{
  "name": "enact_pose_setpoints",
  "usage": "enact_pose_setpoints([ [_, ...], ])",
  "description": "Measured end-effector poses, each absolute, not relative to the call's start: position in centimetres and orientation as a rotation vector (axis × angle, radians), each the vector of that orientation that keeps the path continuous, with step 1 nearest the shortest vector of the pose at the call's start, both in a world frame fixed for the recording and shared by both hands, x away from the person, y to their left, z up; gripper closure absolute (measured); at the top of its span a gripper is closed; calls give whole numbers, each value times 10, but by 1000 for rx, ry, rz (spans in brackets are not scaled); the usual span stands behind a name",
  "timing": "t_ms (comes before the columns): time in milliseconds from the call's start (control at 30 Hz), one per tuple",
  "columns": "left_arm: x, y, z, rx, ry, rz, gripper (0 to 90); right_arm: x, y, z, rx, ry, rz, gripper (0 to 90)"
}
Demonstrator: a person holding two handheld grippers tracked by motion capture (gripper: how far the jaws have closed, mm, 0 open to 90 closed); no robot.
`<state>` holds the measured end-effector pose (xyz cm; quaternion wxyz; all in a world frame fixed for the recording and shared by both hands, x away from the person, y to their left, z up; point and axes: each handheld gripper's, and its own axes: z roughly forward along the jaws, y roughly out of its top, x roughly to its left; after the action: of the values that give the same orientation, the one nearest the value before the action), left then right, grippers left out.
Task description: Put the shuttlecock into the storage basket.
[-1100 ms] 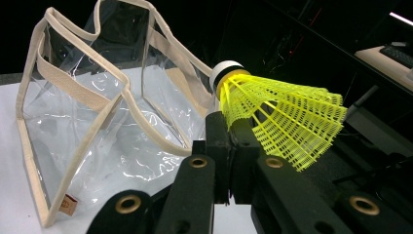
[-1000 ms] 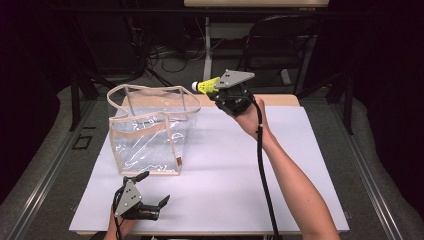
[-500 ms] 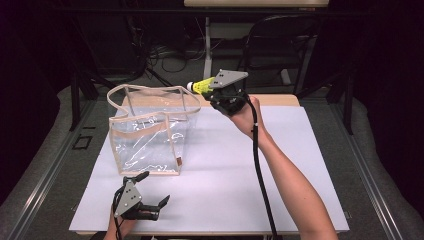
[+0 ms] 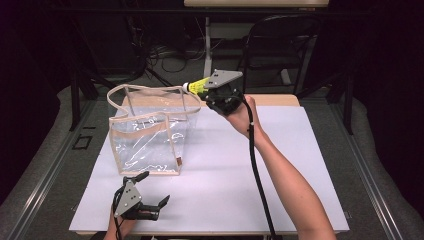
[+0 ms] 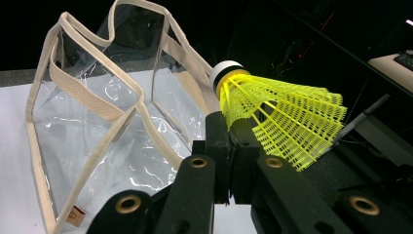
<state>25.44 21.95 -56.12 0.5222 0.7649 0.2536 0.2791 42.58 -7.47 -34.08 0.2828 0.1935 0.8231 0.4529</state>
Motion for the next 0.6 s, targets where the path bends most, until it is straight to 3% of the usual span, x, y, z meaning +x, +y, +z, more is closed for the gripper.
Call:
enact_pose_setpoints([
  [600, 254, 220, -561, 1833, 608, 671, 0, 427, -61, -341, 495, 2224, 1204, 894],
])
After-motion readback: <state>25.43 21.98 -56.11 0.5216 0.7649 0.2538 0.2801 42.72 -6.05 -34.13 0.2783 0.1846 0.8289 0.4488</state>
